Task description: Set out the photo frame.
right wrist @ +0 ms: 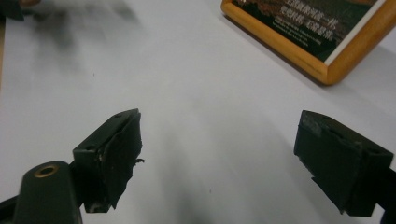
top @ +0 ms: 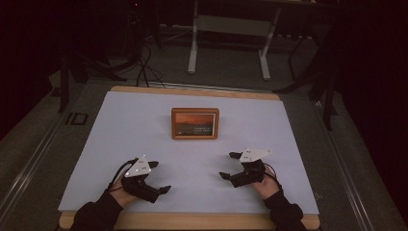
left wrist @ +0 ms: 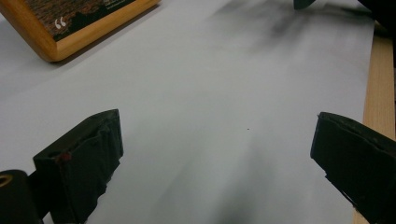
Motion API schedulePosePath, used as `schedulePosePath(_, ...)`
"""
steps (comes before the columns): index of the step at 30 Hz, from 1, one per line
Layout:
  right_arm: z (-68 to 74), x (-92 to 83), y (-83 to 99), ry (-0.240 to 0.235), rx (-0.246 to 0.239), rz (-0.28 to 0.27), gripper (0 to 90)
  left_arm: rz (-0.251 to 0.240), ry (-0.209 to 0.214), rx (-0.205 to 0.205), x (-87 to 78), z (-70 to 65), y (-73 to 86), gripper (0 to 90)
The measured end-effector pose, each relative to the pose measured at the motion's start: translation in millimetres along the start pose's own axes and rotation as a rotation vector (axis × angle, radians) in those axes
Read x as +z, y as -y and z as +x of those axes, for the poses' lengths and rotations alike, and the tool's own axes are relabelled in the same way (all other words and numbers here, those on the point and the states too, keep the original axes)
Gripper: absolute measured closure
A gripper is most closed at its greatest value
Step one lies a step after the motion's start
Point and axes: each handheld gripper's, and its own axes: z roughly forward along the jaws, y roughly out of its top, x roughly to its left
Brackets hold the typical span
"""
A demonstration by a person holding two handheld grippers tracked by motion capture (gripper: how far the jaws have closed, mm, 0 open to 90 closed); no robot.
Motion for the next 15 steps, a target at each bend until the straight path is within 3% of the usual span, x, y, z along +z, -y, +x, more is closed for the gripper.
schedulePosePath(7,3.4,-0.7,8.1,0.010,-0.020,0.016,14.5,-0.003,0.000,0.001,-0.1,0.3,0.2,2.9)
schedulePosePath(15,-1.3,-2.0,10.2,0.015,0.006,-0.004,14.5,-0.004,-0.002,0.002,-0.4,0.5,0.2,3.0)
